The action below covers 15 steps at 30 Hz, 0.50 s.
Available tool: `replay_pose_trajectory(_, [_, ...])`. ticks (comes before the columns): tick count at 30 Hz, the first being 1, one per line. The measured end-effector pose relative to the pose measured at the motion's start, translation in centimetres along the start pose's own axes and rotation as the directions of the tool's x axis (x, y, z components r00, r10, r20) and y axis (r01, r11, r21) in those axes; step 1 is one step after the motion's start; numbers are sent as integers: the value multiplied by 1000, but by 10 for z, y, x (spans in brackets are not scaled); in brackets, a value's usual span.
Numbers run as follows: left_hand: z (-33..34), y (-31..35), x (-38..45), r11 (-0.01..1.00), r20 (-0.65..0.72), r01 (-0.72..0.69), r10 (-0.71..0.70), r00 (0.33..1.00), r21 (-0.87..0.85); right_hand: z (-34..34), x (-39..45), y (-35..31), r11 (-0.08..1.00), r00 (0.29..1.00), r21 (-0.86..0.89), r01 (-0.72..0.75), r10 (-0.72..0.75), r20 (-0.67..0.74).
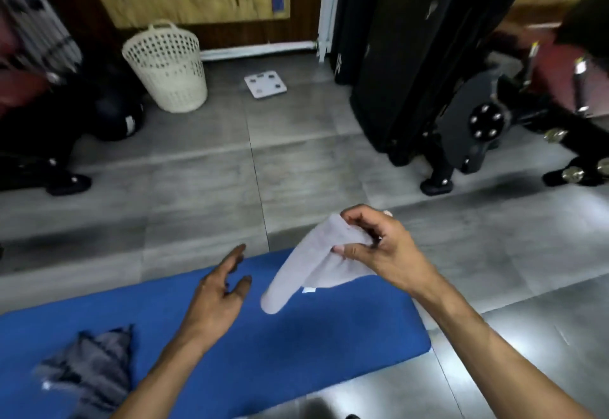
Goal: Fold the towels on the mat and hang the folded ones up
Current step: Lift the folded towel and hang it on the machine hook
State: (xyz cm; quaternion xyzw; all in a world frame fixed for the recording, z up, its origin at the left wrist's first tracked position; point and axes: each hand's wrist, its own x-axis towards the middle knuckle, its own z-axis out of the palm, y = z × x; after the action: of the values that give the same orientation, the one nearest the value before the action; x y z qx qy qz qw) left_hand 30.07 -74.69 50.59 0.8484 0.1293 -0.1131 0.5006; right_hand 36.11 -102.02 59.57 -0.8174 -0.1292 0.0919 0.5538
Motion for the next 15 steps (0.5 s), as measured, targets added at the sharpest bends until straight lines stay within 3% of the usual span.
replay_pose_trajectory(7, [-101, 122, -62, 984, 46, -164, 167, 985, -64, -54, -25, -173, 999, 998, 11, 44, -44, -42])
replay_pose_trajectory(15, [-161, 209, -61, 948, 30, -286, 293, 956, -137, -50, -72, -227, 982, 983, 189, -23, 57, -177])
